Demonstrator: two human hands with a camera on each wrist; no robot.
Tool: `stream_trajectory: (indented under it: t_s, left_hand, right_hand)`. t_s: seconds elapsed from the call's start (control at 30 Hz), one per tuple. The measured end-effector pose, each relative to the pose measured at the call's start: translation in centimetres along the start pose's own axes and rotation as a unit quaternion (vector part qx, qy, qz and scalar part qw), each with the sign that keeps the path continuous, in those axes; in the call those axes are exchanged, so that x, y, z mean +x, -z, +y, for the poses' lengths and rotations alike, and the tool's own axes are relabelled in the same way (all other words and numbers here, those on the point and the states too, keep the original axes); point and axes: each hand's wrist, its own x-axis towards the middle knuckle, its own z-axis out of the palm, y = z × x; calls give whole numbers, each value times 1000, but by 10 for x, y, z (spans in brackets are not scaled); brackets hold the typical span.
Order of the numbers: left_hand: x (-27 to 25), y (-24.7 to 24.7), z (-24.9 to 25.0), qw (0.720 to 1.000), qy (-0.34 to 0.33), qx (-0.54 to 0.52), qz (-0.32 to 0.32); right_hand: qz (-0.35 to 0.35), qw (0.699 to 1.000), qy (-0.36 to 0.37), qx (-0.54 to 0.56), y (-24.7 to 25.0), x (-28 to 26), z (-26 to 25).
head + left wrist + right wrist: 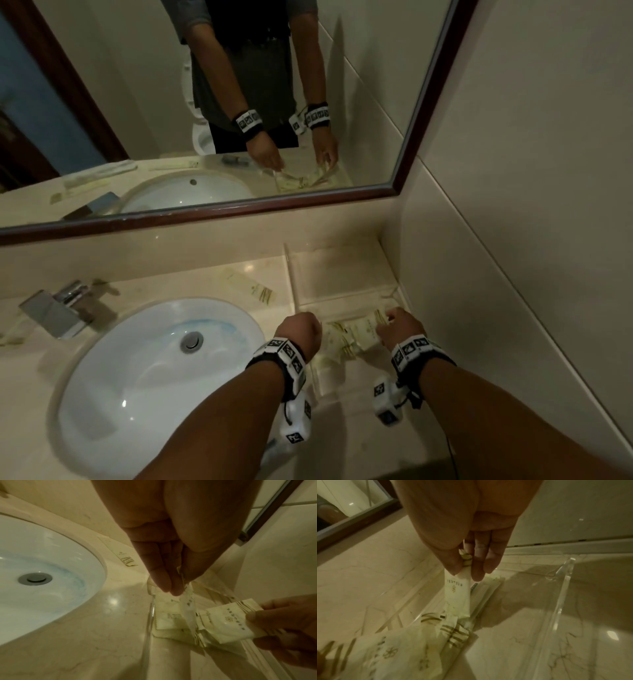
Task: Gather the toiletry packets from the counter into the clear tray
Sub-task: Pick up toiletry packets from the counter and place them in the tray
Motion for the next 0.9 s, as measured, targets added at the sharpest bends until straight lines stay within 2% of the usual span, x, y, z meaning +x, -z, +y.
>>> stream_trajectory:
  t_s: [0.23, 0.43, 0.67, 0.9]
  left_hand:
    - [1, -10, -2, 998, 35, -46, -13]
    - [2, -21, -3, 999, 23, 3, -44]
    - [6, -28, -2, 989, 5, 121, -84]
    - [10, -31, 2, 990, -12, 117, -75]
  right_hand:
    - [-18, 999, -8, -39, 1, 4, 5]
    - [-39, 996, 5, -81, 3, 0, 6]
    - [-66, 984, 42, -159, 3, -7, 4]
    - [-41, 975, 80, -205, 1, -15, 10]
